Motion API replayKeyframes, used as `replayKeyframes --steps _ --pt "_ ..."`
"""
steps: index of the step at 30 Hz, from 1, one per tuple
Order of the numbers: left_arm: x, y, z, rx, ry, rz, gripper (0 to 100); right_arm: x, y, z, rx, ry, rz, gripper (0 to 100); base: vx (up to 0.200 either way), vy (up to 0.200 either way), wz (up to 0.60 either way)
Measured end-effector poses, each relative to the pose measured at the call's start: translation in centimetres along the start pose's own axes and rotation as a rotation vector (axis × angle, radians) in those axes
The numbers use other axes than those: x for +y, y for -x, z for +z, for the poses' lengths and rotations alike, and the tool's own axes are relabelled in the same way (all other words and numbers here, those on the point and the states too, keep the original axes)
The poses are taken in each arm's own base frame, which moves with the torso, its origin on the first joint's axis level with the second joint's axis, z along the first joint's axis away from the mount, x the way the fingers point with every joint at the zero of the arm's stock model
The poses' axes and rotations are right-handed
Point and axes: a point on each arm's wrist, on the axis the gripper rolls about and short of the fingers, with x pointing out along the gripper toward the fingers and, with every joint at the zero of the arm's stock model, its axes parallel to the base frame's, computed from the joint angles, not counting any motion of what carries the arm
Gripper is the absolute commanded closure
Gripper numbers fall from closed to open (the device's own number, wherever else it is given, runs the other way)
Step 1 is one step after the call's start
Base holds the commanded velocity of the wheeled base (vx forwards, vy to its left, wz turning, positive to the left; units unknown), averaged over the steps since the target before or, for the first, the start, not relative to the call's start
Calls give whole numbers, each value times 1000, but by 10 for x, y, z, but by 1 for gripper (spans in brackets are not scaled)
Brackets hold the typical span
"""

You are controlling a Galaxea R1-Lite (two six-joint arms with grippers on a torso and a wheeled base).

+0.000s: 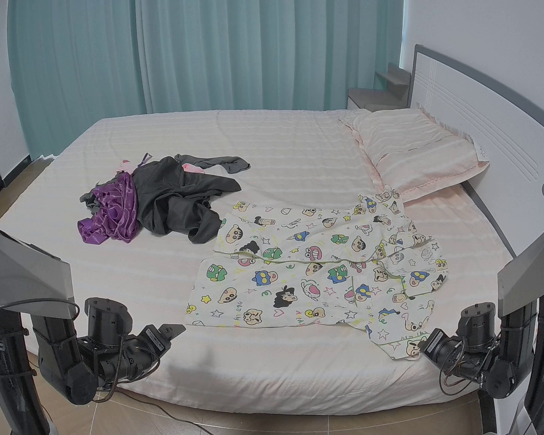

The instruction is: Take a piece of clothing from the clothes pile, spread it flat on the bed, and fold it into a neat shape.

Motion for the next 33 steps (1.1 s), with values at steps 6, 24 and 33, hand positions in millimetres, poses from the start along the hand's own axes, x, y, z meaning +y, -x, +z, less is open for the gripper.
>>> replayKeyframes --steps 6,24,33 --pt "0 0 0 1 0 0 0 4 13 10 -18 25 4 100 0 0 0" --pt "0 0 -1 2 -1 2 0 21 50 20 -49 291 73 100 0 0 0" --pt "0 0 -1 1 -1 1 0 26 60 22 -76 368 106 100 0 0 0"
